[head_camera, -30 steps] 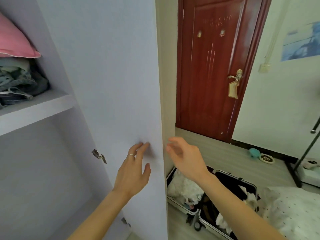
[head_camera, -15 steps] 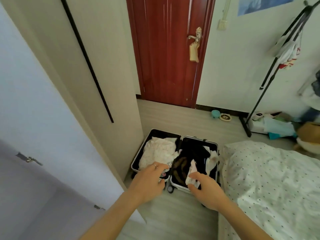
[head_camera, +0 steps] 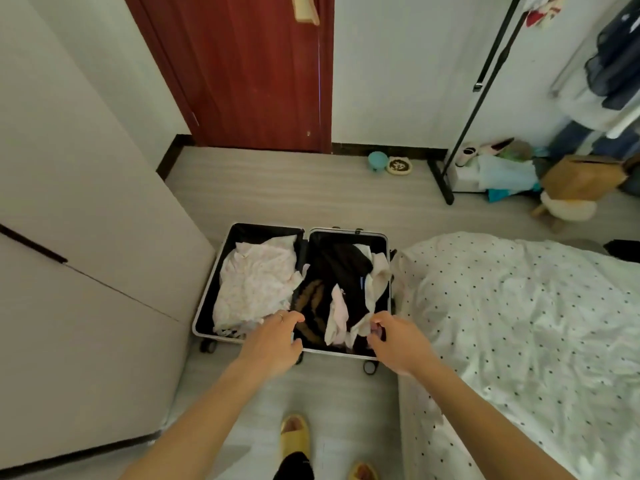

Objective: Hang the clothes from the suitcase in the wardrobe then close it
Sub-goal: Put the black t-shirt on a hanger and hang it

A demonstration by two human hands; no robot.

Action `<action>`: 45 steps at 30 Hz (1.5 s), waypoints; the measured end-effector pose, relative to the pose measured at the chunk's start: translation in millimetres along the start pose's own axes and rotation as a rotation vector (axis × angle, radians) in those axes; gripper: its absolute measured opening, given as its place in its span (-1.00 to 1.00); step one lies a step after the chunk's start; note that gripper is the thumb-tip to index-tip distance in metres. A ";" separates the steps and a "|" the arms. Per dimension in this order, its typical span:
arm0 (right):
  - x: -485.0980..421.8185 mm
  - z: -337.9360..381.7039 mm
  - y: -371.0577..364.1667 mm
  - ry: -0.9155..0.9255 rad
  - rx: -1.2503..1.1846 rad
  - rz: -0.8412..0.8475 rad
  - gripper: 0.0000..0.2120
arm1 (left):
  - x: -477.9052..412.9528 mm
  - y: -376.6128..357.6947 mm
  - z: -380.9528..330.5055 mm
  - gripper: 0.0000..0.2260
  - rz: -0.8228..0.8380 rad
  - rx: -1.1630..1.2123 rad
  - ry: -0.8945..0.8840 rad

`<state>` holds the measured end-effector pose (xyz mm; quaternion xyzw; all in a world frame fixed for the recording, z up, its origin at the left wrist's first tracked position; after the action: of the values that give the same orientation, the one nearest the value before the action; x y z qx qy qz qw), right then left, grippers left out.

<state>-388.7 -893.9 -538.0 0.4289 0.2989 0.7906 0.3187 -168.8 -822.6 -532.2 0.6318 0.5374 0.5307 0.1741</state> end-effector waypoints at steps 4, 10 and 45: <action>-80.1 -54.7 -28.2 -0.146 -0.048 -0.003 -0.55 | -101.9 -45.2 19.7 -0.56 0.048 -0.049 -0.009; -212.6 -149.0 -127.2 -0.312 -0.196 -0.041 -0.54 | -255.4 -158.0 76.6 -0.48 0.061 -0.144 -0.034; -293.2 -67.4 34.8 -0.174 -0.564 -0.724 -0.82 | -362.0 -69.9 84.2 -0.39 0.123 -0.023 0.058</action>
<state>-330.1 -1151.8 -685.6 0.2587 0.1750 0.6400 0.7021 -80.1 -1080.5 -794.2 0.6459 0.4962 0.5648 0.1328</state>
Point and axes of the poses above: each hand's wrist, its own x-axis away from the middle knuckle, its own y-axis out of the back of the hand, z = x × y, the point moved 10 cm from there along -x, towards the middle knuckle, and after that the axes turned 3 degrees about y, right-handed, at the moved point
